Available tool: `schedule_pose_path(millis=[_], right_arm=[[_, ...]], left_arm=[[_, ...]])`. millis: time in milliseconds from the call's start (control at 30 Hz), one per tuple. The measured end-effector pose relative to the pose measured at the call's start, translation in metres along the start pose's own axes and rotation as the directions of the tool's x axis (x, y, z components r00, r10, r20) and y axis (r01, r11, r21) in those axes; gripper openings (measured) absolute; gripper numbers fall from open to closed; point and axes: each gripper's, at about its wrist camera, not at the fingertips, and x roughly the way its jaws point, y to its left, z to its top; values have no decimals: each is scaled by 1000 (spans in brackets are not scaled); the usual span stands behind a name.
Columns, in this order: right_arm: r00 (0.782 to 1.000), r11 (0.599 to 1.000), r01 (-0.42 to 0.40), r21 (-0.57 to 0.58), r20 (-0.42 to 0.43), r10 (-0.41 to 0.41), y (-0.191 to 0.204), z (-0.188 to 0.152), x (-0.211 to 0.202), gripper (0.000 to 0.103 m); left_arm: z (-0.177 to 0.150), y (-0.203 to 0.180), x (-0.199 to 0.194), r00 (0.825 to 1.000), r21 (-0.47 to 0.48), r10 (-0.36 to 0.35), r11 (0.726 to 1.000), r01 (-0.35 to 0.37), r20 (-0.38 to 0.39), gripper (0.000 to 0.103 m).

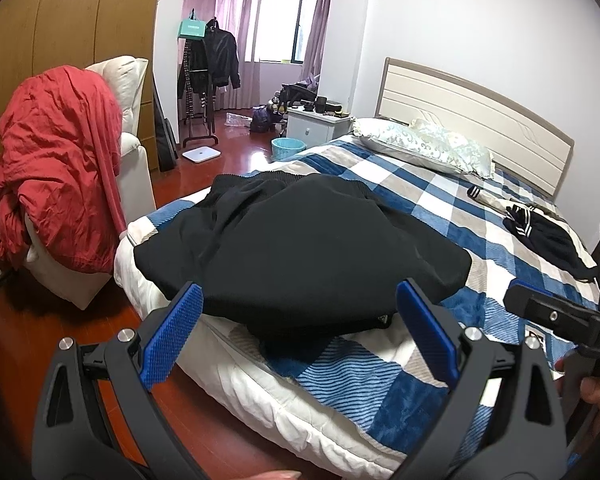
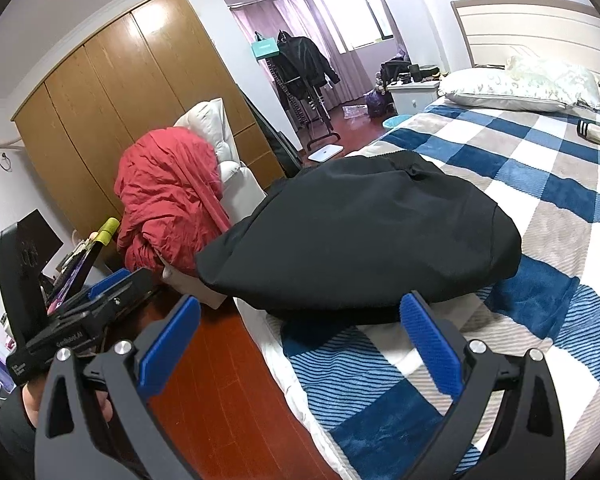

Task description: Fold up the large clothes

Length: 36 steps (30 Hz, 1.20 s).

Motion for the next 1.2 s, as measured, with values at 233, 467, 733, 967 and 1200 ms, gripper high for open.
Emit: schedule_pose_path(millis=[233,467,733,967,1200], right_arm=[[1000,1000,-2,-4,5,2,2,2,-2,98],[1000,1000,-6,-9,2,6,5,2,-5,98],[1000,1000,-8,-28,-5,8,12,-3,-3,98],[1000,1000,-9,-23,-1,9,15,-5,-2,98],[1000,1000,-5,-11,-2,5,17,-6,0,98]], left_arm=[[0,-2,1,1000,-4,9,1000,-9,-6,95],[1,-2,-1,1000,0,15,1000,-15,-1,95],[6,-2,-1,1000,1,30,1000,-30,2,95],[4,-3,-4,1000,6,24,1000,-24,3,95],[3,-6,-7,1000,1,14,1000,-14,6,95]])
